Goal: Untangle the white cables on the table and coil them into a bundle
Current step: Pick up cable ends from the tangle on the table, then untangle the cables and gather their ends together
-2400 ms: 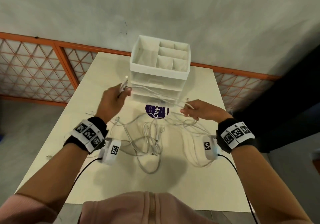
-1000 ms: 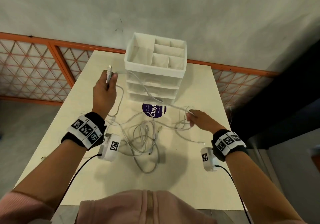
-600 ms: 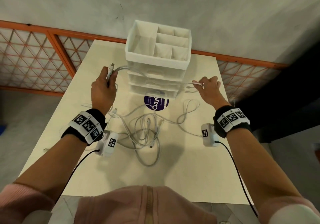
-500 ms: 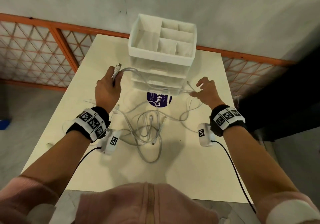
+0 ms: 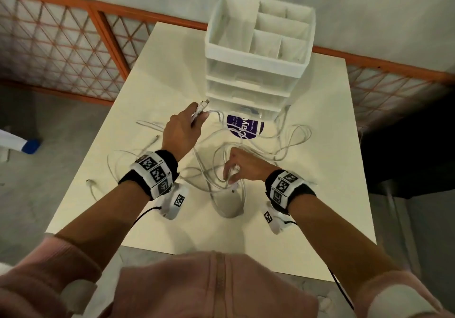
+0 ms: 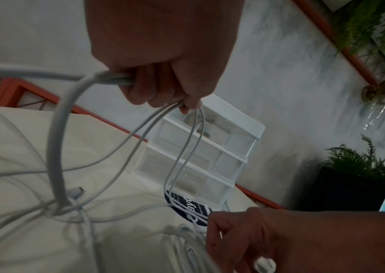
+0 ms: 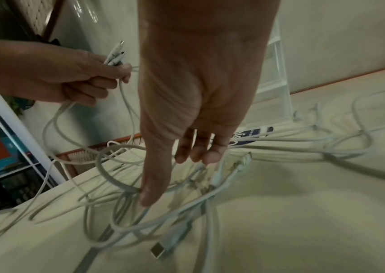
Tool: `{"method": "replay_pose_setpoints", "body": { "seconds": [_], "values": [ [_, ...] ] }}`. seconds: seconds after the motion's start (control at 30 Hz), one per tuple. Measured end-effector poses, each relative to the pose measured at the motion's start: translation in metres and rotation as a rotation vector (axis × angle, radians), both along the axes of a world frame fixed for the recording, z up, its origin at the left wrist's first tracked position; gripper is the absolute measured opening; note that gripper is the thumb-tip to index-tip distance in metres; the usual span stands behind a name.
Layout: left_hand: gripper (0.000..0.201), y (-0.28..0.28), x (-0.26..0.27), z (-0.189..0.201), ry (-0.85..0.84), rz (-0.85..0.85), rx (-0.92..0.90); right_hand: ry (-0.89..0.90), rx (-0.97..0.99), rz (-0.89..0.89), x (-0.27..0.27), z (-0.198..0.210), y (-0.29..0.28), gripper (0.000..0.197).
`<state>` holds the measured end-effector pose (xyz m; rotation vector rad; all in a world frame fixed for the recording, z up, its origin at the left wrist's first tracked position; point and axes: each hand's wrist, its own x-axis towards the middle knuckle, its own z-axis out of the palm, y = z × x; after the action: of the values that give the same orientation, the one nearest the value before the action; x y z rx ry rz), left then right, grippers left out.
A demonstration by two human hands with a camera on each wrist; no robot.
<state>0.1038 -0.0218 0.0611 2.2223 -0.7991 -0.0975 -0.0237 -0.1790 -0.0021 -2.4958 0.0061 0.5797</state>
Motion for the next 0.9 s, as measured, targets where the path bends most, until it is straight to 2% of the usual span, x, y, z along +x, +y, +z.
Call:
{"method": "replay_pose_setpoints", "body": {
  "seconds": [0.13, 0.23, 0.27, 0.37, 0.43, 0.5, 0.6, 0.73, 0.83, 0.9],
  "values": [
    [0.034, -0.002, -0.004, 0.002, 0.096, -0.032, -0.037, 0.018, 0.031, -0.016, 0.007, 0.015, -0.005, 0.014],
    [0.046, -0.006, -0.012, 0.012, 0.267, -0.100, -0.092, 0.075, 0.134, -0.077, 0.014, 0.055, -0.011, 0.013],
    [0.045, -0.008, -0.015, 0.017, 0.300, -0.142, -0.108, 0.077, 0.166, -0.092, 0.015, 0.074, -0.013, 0.013],
    [0.022, -0.013, -0.022, 0.031, 0.376, -0.268, -0.103, -0.002, 0.246, -0.172, 0.017, 0.124, -0.017, 0.009],
    [0.028, -0.011, -0.024, 0.038, 0.436, -0.375, -0.085, -0.074, 0.244, -0.253, 0.015, 0.147, -0.023, 0.006],
    [0.036, -0.009, -0.025, 0.041, 0.454, -0.462, -0.059, -0.139, 0.278, -0.336, 0.009, 0.160, -0.031, 0.012],
    [0.037, -0.008, -0.024, 0.046, 0.480, -0.440, -0.127, -0.180, 0.338, -0.470, -0.006, 0.169, -0.049, 0.021],
    [0.032, -0.008, -0.026, 0.054, 0.510, -0.435, -0.169, -0.271, 0.513, -0.576, -0.029, 0.175, -0.064, 0.011],
    [0.025, -0.012, -0.027, 0.055, 0.497, -0.443, -0.186, -0.291, 0.555, -0.540, -0.029, 0.188, -0.057, 0.016],
    [0.032, -0.017, -0.027, 0.058, 0.474, -0.434, -0.184, -0.261, 0.501, -0.475, -0.022, 0.196, -0.046, 0.025]
  ]
}}
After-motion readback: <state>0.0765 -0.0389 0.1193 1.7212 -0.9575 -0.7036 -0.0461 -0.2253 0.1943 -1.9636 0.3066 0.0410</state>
